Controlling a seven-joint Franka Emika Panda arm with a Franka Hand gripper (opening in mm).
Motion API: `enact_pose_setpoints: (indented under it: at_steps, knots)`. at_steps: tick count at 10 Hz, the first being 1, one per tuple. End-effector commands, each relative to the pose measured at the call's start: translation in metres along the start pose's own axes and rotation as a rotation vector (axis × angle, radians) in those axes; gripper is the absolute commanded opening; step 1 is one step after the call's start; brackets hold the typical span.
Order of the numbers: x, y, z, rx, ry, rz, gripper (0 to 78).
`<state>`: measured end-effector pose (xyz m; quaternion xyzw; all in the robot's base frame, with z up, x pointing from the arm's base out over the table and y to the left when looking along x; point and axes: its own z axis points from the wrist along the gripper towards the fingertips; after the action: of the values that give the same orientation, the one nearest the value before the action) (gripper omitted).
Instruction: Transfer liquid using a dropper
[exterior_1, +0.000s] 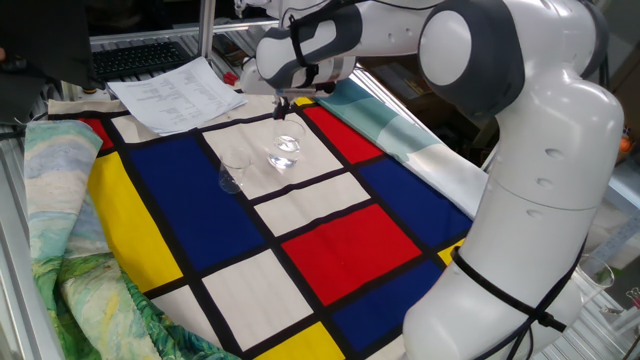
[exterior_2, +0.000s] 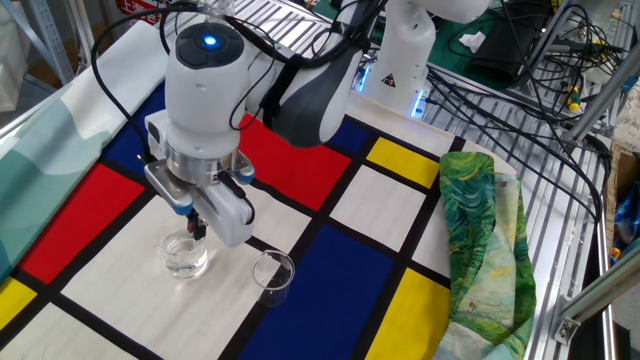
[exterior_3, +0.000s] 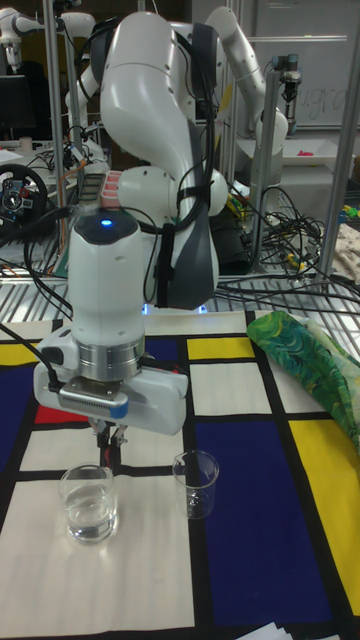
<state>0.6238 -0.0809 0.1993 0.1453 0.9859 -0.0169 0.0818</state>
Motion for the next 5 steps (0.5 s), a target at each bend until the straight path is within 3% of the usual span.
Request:
enact_pose_setpoints:
  at_steps: [1,5]
  knots:
    - [0.0018,0.0000,0.0031,0.010,-0.008,0.003,1.1]
    - [0.0022,0.0000,0.0032,0.021,0.012,0.015,1.1]
